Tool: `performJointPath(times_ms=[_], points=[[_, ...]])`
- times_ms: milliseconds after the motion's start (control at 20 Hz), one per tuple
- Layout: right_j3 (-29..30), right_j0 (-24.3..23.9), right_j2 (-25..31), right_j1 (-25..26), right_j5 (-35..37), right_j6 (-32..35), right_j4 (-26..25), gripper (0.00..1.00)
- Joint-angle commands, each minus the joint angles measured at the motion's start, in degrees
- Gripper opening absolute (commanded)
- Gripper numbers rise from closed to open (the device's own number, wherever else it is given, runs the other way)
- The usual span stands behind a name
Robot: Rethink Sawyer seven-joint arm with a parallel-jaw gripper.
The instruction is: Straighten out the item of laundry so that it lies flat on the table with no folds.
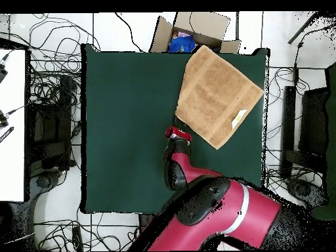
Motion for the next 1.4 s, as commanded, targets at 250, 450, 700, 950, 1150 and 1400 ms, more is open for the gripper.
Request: performJointPath(times_ms=[250, 450, 700, 950, 1150, 1400], points=[[-11.5, 1.1, 4.2, 5.5, 0.9, 9.5, 7.8, 1.0], [-12.6, 2.2, 2.4, 5.6, 3.2, 6.5, 9.6, 1.0], [-14.1, 2.4, 1.8, 5.6, 1.6, 5.9, 10.4, 1.0], [-14.9, 2.4, 1.5, 6.2, 0.5, 6.0, 10.1, 1.0], [-15.8, 3.3, 0.6, 7.3, 1.1, 4.7, 11.1, 1.0], [-16.7, 3.8, -0.3, 8.1, 2.6, 3.5, 11.3, 1.0]])
